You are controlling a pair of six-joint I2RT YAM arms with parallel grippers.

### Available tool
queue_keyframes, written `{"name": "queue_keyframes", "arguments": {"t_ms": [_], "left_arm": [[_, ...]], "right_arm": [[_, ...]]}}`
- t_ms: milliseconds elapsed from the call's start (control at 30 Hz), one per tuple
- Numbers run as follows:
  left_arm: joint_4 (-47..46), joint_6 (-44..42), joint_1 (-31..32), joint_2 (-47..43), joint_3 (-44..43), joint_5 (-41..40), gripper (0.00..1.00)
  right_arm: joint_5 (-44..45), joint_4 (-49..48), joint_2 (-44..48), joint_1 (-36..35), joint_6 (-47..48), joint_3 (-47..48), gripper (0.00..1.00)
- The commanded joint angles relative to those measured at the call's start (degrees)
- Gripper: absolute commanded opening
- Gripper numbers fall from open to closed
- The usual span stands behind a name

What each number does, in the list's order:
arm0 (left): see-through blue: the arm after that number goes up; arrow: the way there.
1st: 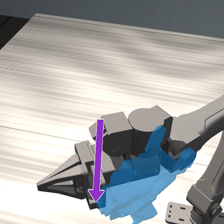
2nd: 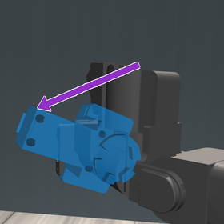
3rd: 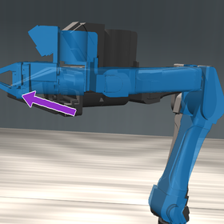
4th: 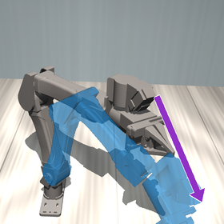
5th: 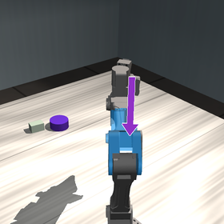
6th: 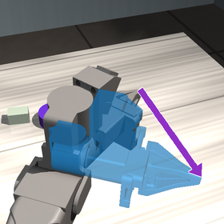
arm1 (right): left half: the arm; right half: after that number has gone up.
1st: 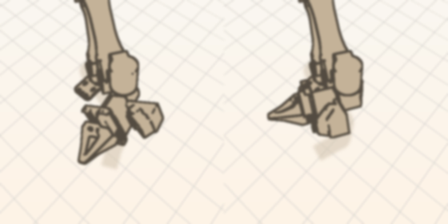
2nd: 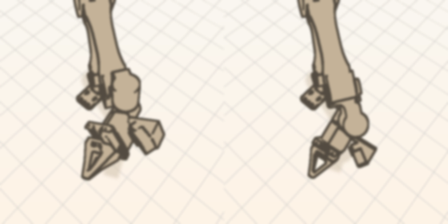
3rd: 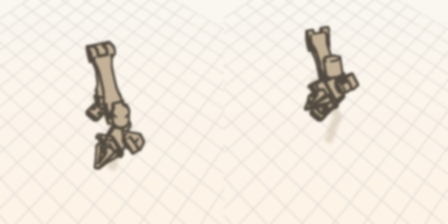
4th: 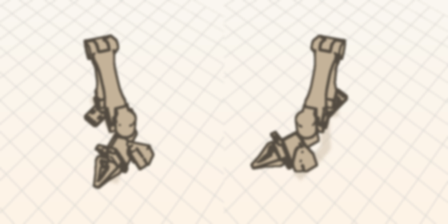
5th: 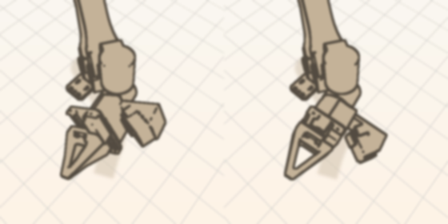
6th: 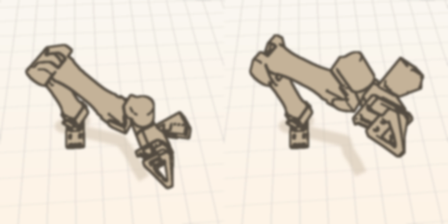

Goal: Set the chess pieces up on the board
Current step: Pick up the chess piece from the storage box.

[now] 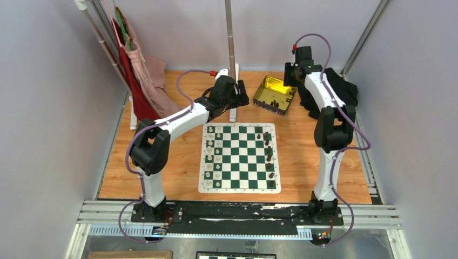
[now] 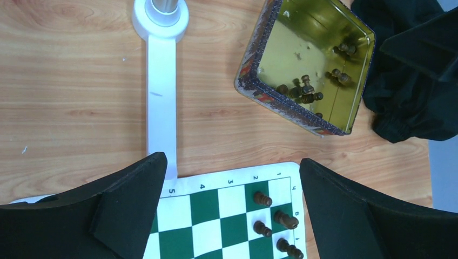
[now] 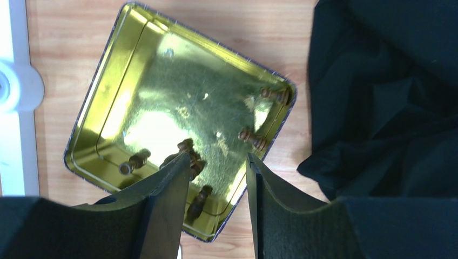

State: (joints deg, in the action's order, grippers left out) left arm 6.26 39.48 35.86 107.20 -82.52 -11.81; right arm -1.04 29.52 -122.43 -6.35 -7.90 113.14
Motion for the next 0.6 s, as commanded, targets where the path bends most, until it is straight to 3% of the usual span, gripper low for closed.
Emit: {"name": "queue_keyframes", "arguments": {"t_ms": [0, 133, 567], "left_arm": [[0.3, 0.0, 0.1, -0.6, -1.7, 1.8, 1.0], [1.4, -0.7, 0.0, 0.1, -3.5, 2.1, 1.0], [0.9, -1.0, -0.6, -1.6, -1.5, 3.1, 1.0]], "right_arm": [[-5.3, 2.3, 1.0, 0.2, 2.2, -2.2, 0.47], [-10.3, 4.1, 0.0, -0.1, 1.7, -1.8, 0.47], [-9.0, 4.3, 0.0, -4.0, 1.7, -8.5, 0.49]]}}
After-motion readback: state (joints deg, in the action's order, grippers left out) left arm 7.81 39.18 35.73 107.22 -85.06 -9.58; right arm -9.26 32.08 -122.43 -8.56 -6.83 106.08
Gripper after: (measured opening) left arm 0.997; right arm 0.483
